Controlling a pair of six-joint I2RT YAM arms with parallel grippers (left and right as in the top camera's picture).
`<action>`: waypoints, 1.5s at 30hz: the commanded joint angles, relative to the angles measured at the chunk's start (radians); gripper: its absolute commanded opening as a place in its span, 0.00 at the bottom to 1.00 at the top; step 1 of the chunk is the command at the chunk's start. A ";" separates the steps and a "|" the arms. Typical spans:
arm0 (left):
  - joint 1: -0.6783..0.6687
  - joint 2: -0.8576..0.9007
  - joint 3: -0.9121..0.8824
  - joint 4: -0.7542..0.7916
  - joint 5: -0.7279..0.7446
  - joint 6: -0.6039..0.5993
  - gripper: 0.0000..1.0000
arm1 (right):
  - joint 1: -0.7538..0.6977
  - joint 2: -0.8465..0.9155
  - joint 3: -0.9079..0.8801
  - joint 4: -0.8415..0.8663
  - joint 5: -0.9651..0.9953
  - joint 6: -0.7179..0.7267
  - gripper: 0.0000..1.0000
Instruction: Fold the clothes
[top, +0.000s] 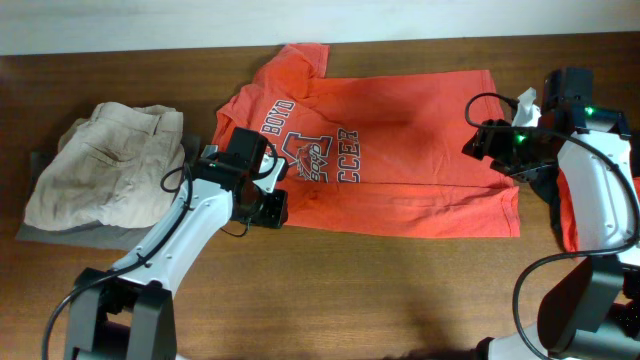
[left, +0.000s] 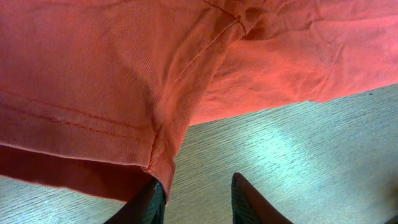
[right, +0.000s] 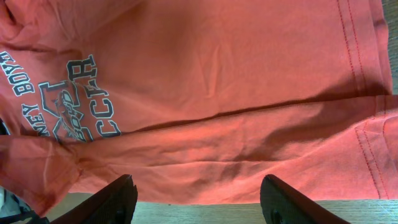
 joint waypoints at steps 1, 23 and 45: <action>0.001 -0.018 0.049 -0.007 -0.003 -0.006 0.36 | 0.009 0.003 0.016 0.000 0.013 -0.010 0.69; 0.084 -0.012 0.160 0.102 -0.436 -0.006 0.41 | 0.009 0.003 0.016 0.004 0.020 -0.010 0.69; 0.214 0.206 0.160 0.231 -0.274 0.095 0.01 | 0.009 0.003 0.016 -0.004 0.021 -0.010 0.69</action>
